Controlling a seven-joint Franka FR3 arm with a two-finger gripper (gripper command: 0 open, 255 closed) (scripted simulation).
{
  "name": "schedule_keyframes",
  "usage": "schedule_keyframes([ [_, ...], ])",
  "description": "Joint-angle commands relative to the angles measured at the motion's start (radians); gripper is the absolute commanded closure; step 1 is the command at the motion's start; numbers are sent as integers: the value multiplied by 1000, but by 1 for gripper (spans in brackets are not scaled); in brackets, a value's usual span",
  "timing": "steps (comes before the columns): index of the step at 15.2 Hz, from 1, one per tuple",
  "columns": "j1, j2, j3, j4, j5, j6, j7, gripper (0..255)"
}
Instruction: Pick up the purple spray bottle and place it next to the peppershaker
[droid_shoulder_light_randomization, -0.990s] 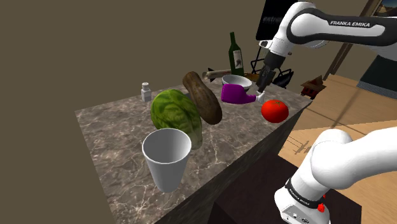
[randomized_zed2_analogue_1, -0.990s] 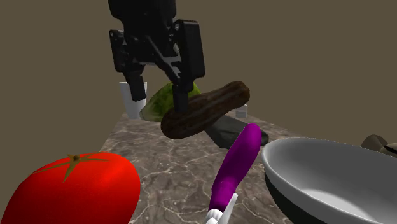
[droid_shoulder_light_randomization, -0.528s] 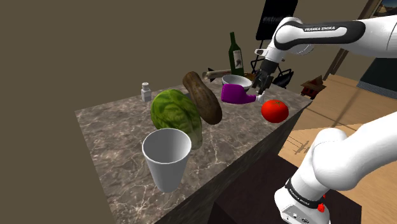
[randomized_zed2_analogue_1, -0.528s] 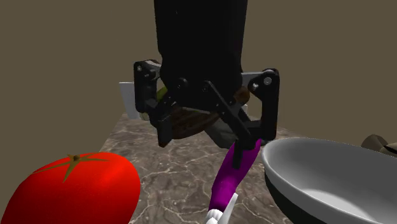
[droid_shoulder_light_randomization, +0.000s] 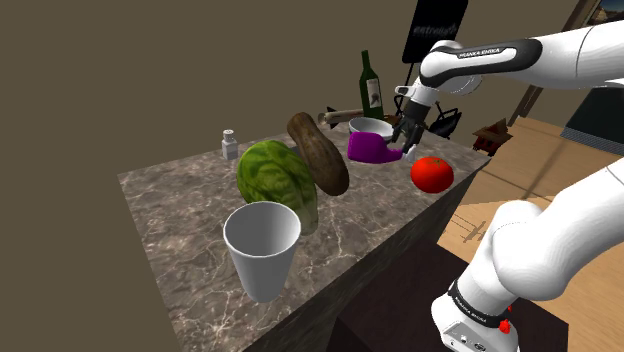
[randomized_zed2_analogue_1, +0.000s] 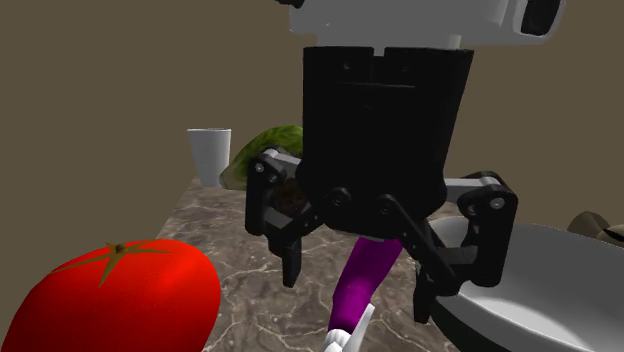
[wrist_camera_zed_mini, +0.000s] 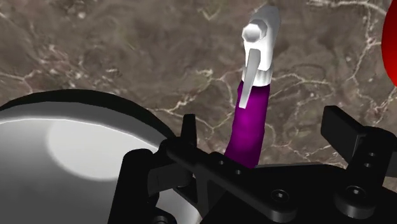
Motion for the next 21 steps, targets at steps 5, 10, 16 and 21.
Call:
schedule_keyframes([
  [5,8,23,-8,-45,6,51,-5,0],
  [10,9,23,-8,-45,6,51,-4,0],
  [16,10,22,-5,-55,6,61,0,255],
  [21,7,19,-4,-35,4,38,-1,255],
])
